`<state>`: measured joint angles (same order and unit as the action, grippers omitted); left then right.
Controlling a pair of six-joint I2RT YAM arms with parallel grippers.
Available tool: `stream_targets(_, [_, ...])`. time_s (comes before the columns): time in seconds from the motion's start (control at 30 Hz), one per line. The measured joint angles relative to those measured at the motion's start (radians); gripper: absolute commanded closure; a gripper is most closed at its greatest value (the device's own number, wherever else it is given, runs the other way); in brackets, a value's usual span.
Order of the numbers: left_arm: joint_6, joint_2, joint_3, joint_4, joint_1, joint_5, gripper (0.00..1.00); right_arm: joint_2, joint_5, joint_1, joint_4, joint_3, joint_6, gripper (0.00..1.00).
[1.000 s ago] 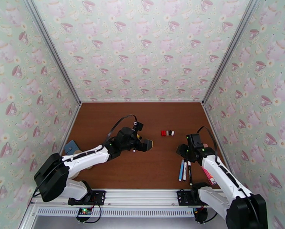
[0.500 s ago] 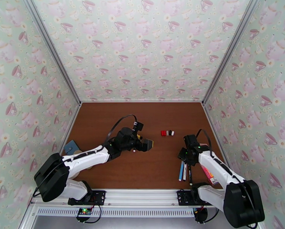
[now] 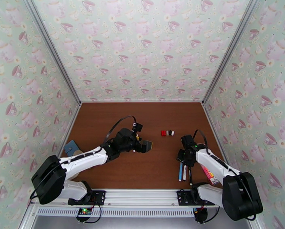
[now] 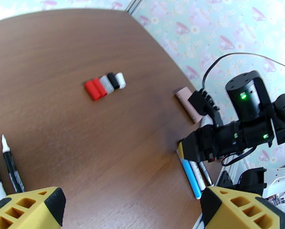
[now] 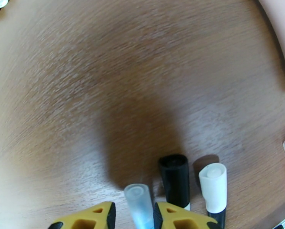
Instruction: Open the pen caps
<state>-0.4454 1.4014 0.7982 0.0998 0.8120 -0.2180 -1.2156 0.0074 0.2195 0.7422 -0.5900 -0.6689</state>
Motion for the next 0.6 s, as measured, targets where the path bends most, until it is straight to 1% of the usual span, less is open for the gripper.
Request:
stream_targets(0.2, [-0.018, 0.0, 0.0, -0.011, 0.01, 0.005, 0.0, 0.0, -0.027, 0.004, -0.015, 0.001, 0.01, 0.7])
stream_targets(0.6, [-0.019, 0.0, 0.023, -0.059, 0.01, 0.025, 0.0, 0.003, -0.14, 0.024, -0.137, 0.023, 0.017, 0.79])
